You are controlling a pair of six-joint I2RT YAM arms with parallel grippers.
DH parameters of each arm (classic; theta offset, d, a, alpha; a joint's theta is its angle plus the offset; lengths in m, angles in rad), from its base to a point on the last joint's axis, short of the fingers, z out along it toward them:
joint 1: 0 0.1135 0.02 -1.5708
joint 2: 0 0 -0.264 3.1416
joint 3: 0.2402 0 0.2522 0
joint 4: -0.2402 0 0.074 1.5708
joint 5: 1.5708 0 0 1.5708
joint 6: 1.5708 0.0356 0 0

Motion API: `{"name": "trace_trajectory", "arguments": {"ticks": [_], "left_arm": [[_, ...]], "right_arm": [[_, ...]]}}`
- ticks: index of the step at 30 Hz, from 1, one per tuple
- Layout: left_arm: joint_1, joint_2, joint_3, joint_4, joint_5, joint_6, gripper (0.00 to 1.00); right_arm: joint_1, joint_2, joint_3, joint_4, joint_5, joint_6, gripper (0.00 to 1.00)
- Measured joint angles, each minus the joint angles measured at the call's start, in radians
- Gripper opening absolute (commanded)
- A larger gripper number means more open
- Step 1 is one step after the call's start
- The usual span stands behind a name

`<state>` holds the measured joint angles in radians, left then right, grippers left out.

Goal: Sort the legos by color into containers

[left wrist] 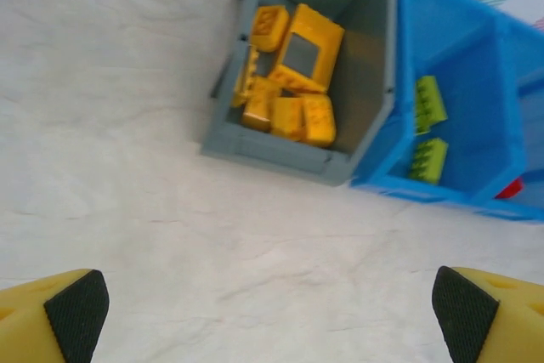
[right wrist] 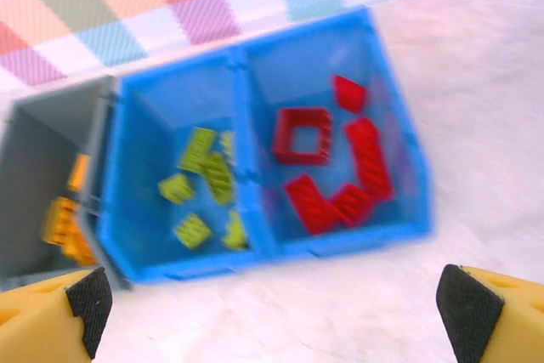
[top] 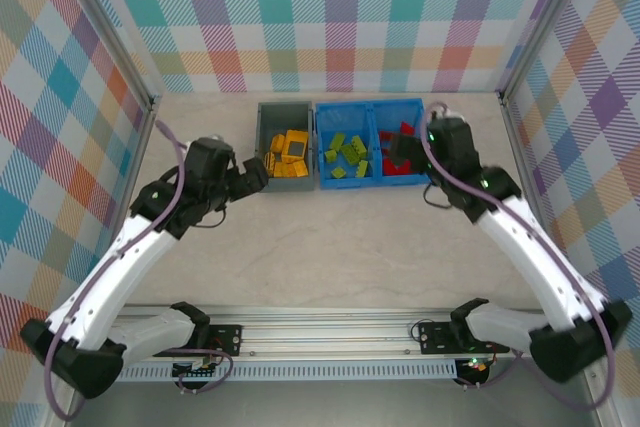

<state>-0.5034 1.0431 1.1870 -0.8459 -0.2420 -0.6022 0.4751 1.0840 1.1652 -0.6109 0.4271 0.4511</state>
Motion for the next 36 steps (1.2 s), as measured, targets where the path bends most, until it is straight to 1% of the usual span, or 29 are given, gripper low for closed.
{"name": "trace_trajectory", "arguments": {"ticks": [3,5,7,8,9,11,13,15,16,19,22,24,27,30,32,34,36], "left_arm": [[0.000,-0.084,-0.075,-0.005,-0.166,0.034,1.00],[0.002,-0.142,-0.190,0.068,-0.318,0.097,1.00],[0.010,-0.181,-0.323,0.159,-0.421,0.167,1.00],[0.030,-0.194,-0.411,0.234,-0.452,0.221,1.00],[0.058,-0.198,-0.482,0.303,-0.457,0.265,1.00],[0.157,-0.182,-0.628,0.460,-0.418,0.334,1.00],[0.251,-0.135,-0.735,0.608,-0.355,0.373,1.00],[0.303,-0.064,-0.789,0.732,-0.315,0.415,1.00],[0.315,-0.019,-0.794,0.790,-0.291,0.438,1.00],[0.335,0.132,-0.789,0.996,-0.222,0.487,1.00],[0.357,0.271,-0.776,1.160,-0.188,0.515,1.00],[0.370,0.347,-0.764,1.247,-0.171,0.528,1.00],[0.378,0.447,-0.729,1.352,-0.147,0.545,1.00],[0.381,0.481,-0.735,1.450,-0.107,0.560,1.00],[0.381,0.495,-0.779,1.571,-0.086,0.570,1.00],[0.382,0.504,-0.809,1.611,-0.069,0.574,1.00],[0.382,0.512,-0.808,1.611,-0.063,0.574,1.00]], "right_arm": [[-0.008,-0.166,-0.163,0.006,0.136,-0.001,1.00],[-0.040,-0.229,-0.262,0.052,0.193,-0.031,1.00],[-0.089,-0.249,-0.380,0.165,0.197,-0.100,1.00],[-0.114,-0.246,-0.445,0.231,0.187,-0.138,1.00],[-0.136,-0.232,-0.509,0.291,0.169,-0.171,1.00],[-0.179,-0.169,-0.617,0.394,0.126,-0.225,1.00],[-0.221,-0.079,-0.674,0.457,0.078,-0.262,1.00],[-0.254,-0.003,-0.702,0.536,0.032,-0.286,1.00],[-0.266,0.023,-0.719,0.592,0.016,-0.297,1.00],[-0.286,0.083,-0.775,0.779,-0.029,-0.327,1.00],[-0.306,0.155,-0.793,0.929,-0.079,-0.352,1.00],[-0.319,0.199,-0.792,1.021,-0.108,-0.366,1.00],[-0.340,0.268,-0.764,1.090,-0.146,-0.394,1.00],[-0.386,0.325,-0.759,1.207,-0.208,-0.415,1.00],[-0.431,0.387,-0.773,1.329,-0.251,-0.415,1.00],[-0.459,0.430,-0.782,1.355,-0.284,-0.415,1.00],[-0.463,0.441,-0.782,1.359,-0.314,-0.415,1.00]]}}
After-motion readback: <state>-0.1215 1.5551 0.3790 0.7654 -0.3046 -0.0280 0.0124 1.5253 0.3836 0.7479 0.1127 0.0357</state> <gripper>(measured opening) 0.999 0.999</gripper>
